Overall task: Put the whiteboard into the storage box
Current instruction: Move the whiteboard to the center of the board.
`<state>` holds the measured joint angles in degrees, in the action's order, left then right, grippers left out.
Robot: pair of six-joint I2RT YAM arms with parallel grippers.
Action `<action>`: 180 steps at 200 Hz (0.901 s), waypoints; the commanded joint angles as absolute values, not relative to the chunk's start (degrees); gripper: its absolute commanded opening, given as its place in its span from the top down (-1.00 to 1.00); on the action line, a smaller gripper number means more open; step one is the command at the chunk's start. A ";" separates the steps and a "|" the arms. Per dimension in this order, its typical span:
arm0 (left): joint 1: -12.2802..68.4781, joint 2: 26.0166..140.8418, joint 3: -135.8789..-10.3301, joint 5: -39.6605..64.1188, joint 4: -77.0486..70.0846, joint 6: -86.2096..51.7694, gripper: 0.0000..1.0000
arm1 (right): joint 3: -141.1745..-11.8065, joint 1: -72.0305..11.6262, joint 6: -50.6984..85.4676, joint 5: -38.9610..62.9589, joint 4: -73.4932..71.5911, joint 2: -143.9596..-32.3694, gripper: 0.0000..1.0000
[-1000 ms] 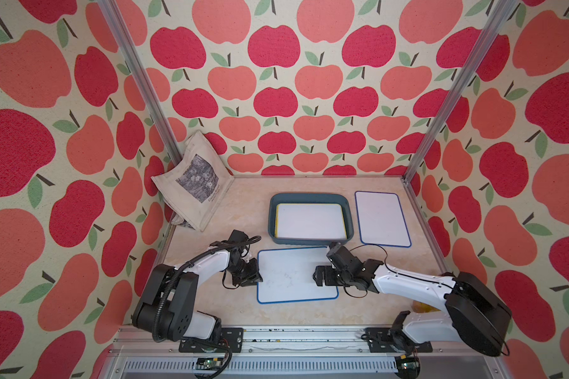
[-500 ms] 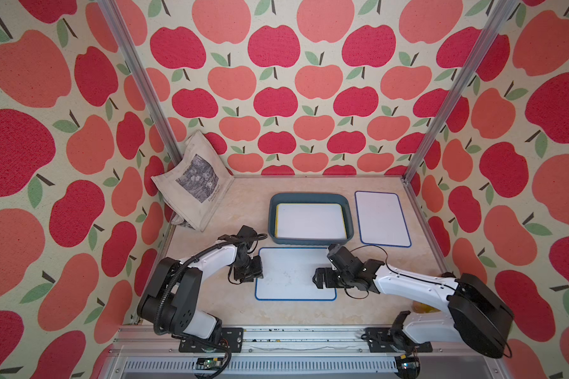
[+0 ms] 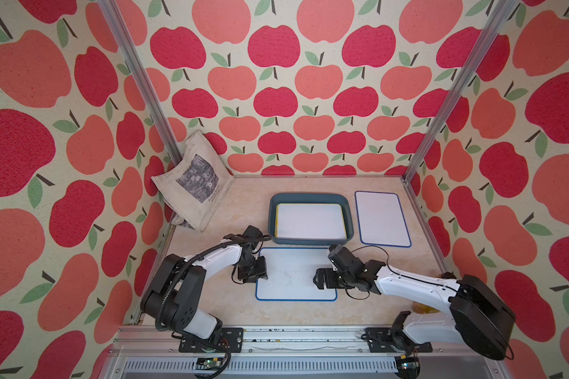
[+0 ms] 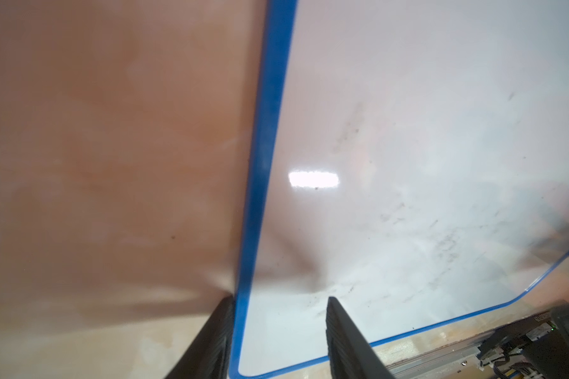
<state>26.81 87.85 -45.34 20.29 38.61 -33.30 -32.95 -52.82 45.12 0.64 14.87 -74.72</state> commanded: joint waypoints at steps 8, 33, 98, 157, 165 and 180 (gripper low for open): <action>29.71 93.47 -40.95 29.32 30.69 -34.55 0.03 | -29.54 -53.48 46.94 7.32 16.88 -77.14 -0.99; 29.36 90.98 -39.43 36.30 25.67 -33.36 0.03 | -28.97 -54.04 47.52 8.69 14.48 -78.28 -0.99; 22.74 79.93 -33.14 52.43 13.77 -34.60 0.05 | -26.77 -55.62 49.64 12.50 5.99 -79.61 -0.99; 20.41 74.62 -31.28 57.40 8.39 -37.42 0.10 | -25.47 -55.72 50.34 15.19 1.40 -78.20 -0.99; 20.10 74.10 -30.80 58.28 6.94 -38.28 0.11 | -25.13 -55.72 50.54 15.45 0.79 -77.84 -0.99; 19.82 73.05 -30.37 59.79 4.64 -39.64 0.13 | -24.67 -55.72 50.88 15.98 -0.04 -77.28 -0.98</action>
<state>18.20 75.81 -29.45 38.06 20.62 -36.18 -28.62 -52.86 46.44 -6.50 6.90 -73.84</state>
